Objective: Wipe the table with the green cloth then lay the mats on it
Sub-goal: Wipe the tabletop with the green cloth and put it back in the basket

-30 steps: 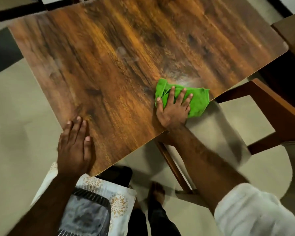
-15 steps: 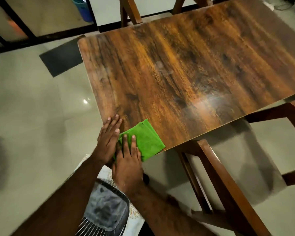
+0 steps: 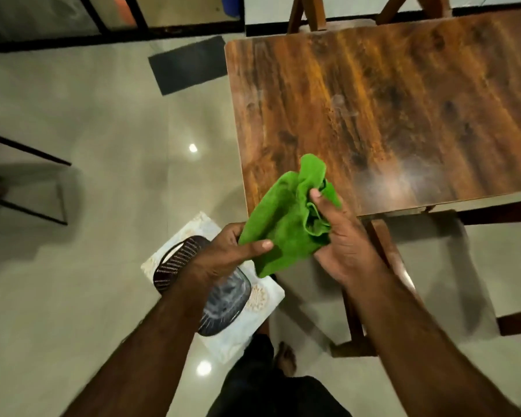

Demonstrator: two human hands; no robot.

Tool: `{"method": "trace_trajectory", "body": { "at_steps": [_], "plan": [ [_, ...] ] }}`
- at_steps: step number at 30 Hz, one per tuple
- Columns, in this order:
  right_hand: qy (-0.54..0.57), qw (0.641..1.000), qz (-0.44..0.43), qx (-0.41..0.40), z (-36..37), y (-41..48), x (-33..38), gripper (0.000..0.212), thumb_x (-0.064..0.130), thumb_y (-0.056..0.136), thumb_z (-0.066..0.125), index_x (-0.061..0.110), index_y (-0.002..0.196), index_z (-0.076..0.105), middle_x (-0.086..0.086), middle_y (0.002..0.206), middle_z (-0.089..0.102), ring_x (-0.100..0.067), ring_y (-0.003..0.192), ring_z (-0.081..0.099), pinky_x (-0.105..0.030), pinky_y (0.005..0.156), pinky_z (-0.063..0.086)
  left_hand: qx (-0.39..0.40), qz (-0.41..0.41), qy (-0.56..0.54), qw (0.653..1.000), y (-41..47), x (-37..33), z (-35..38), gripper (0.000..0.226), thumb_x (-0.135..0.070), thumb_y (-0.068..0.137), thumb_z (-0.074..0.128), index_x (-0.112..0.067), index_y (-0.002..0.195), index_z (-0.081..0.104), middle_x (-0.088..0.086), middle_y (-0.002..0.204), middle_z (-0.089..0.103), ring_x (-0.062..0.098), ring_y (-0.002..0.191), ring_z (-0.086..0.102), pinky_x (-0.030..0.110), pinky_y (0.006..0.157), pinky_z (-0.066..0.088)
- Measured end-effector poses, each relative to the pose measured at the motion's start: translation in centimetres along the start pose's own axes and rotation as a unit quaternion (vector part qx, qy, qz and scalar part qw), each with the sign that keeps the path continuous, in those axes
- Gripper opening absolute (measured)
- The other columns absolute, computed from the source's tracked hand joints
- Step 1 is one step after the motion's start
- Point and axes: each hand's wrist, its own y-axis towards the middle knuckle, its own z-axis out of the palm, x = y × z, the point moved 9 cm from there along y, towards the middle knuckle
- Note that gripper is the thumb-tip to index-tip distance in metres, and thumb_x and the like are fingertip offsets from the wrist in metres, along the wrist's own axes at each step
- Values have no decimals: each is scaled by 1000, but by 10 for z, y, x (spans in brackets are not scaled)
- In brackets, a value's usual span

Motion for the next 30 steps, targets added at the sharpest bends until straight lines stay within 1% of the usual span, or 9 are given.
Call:
{"method": "trace_trajectory", "body": {
  "at_steps": [5, 8, 10, 14, 17, 21, 24, 27, 30],
  "plan": [
    [-166, 985, -43, 16, -30, -60, 21, 36, 14, 103, 65, 11, 138, 71, -18, 132, 78, -42, 129, 71, -55, 111, 59, -121, -41, -118, 985, -60, 25, 30, 37, -9, 92, 84, -8, 127, 73, 18, 126, 80, 42, 124, 74, 63, 106, 58],
    [-249, 964, -92, 35, -31, -97, 26, 32, 8, 111, 56, 17, 139, 69, 2, 122, 83, -17, 125, 75, -27, 100, 62, -146, -63, -127, 979, -81, 37, 46, 26, -11, 106, 67, -12, 131, 73, 18, 129, 79, 46, 130, 69, 65, 103, 56],
    [-328, 935, -103, 90, -23, -119, 18, 33, 28, 117, 54, 29, 148, 65, 12, 137, 75, 3, 131, 66, -20, 107, 54, -130, -66, -166, 975, -93, 37, 65, 34, -23, 109, 63, -14, 141, 70, 18, 137, 75, 44, 131, 69, 64, 101, 59],
    [-564, 789, -132, 203, -10, -157, -14, 58, 82, 103, 33, 60, 151, 57, 24, 175, 33, -9, 164, 21, -47, 131, 21, -69, -45, -290, 953, -117, 39, 97, 66, -64, 103, 57, -19, 151, 65, 19, 152, 65, 38, 135, 67, 61, 107, 55],
    [-484, 847, -168, 140, -22, -159, -5, 57, 74, 103, 52, 45, 151, 62, 15, 159, 56, -11, 152, 47, -48, 123, 44, -62, -30, -276, 959, -135, 45, 99, 70, -60, 80, 87, -18, 136, 77, 20, 141, 72, 38, 122, 75, 58, 96, 62],
    [-401, 910, -21, 105, -47, -148, -37, 58, 43, 85, 87, 11, 131, 72, -6, 116, 80, -19, 106, 78, -33, 94, 66, -92, -45, -205, 973, -162, 58, 80, 23, -19, 90, 86, -19, 113, 87, 18, 128, 79, 35, 111, 80, 57, 93, 66],
    [-337, 937, 47, 75, -43, -149, -74, 14, 5, 93, 83, -1, 100, 72, -8, 84, 77, -12, 72, 75, -20, 63, 61, -132, -54, -151, 978, -177, 69, 39, 30, -6, 96, 76, -11, 126, 78, 18, 130, 78, 36, 117, 78, 54, 96, 65],
    [-358, 931, 64, 33, -35, -138, -120, 13, -3, 96, 80, 2, 95, 67, -11, 79, 75, -17, 60, 76, -23, 52, 57, -187, -90, -115, 971, -182, 93, -20, 54, -3, 87, 86, -10, 138, 69, 17, 133, 77, 38, 119, 77, 62, 101, 62],
    [-382, 921, 75, -10, -25, -112, -183, 21, -5, 96, 80, 7, 87, 65, -17, 75, 70, -24, 52, 74, -25, 47, 56, -256, -94, -43, 961, -178, 107, -89, 63, 1, 80, 94, -9, 136, 68, 16, 129, 78, 36, 108, 80, 53, 80, 69]
  ]
}}
